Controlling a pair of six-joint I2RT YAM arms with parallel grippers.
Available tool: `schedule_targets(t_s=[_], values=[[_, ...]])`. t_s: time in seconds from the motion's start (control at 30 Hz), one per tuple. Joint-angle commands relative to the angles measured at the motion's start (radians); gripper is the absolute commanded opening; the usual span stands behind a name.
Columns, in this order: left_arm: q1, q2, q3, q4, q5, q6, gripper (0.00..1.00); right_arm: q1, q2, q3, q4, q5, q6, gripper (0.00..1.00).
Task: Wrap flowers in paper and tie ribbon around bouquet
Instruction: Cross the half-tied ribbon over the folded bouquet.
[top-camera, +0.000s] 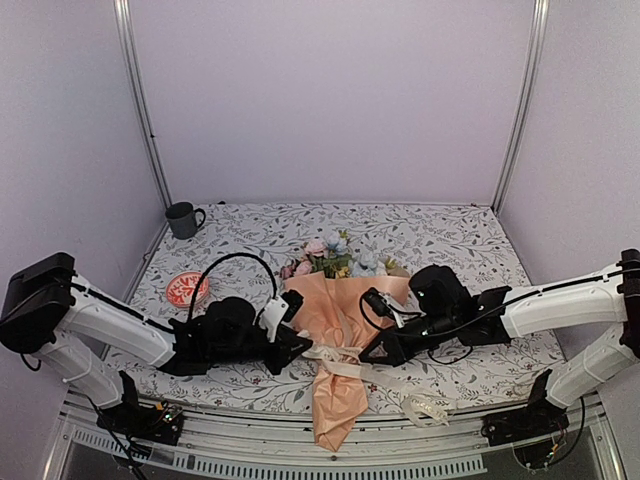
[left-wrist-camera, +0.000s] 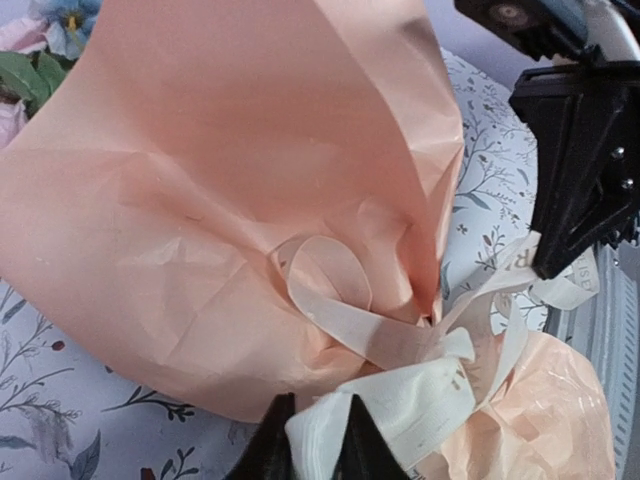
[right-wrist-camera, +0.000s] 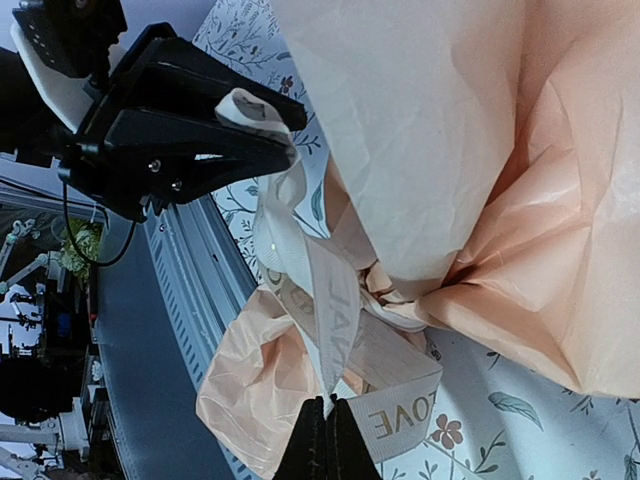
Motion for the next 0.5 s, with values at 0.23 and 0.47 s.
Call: schedule_targets(t_s=[0.23,0.47], values=[[0.011,-0.17,-0.106,-0.007,-0.18,0.007,0.63,0.017,0.008,0.024,0.046,-0.082,-0.002,0.0],[-0.115,-0.293,-0.098,0.011,0.049,0.519,0.65,0.017,0.011,0.032,0.021,-0.088,-0.016,0.0]])
